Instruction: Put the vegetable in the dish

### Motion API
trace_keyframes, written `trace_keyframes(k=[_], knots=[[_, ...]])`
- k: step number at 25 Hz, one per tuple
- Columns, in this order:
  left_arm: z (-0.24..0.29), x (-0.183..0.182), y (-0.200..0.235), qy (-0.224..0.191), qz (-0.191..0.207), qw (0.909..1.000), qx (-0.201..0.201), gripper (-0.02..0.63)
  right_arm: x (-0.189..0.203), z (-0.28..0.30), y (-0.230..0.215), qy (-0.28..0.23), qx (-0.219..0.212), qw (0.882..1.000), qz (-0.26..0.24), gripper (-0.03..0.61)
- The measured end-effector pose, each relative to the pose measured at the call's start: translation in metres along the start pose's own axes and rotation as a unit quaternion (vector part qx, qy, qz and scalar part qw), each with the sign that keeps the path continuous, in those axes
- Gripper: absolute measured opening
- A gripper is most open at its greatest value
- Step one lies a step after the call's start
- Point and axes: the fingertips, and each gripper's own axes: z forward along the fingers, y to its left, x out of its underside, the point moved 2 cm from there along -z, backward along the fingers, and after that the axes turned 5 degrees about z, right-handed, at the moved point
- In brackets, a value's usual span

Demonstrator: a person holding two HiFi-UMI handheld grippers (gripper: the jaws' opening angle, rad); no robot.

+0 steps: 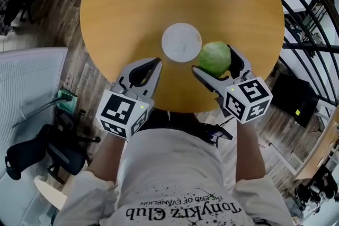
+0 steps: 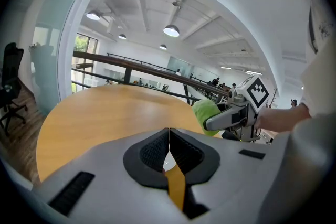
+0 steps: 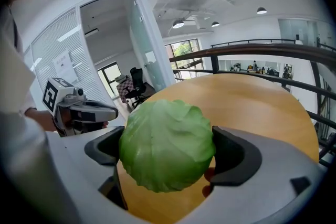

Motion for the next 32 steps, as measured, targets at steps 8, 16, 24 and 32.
trace_keyframes(k=[8, 16, 24, 32], knots=[[0.019, 0.004, 0.017, 0.010, 0.002, 0.9999, -0.009, 0.023, 0.005, 0.034, -0.015, 0.022, 0.000, 1.000, 0.002, 0.495], [0.035, 0.018, 0.032, 0.017, -0.004, 0.9998, -0.012, 0.023, 0.024, 0.076, -0.031, 0.046, 0.010, 0.999, 0.016, 0.495], [0.040, 0.023, 0.038, 0.019, -0.011, 0.9997, -0.014, 0.023, 0.045, 0.108, -0.040, 0.087, 0.019, 0.996, 0.003, 0.495], [0.042, 0.034, 0.050, 0.028, -0.021, 0.9992, -0.016, 0.023, 0.059, 0.138, -0.042, 0.122, 0.030, 0.991, -0.045, 0.495]])
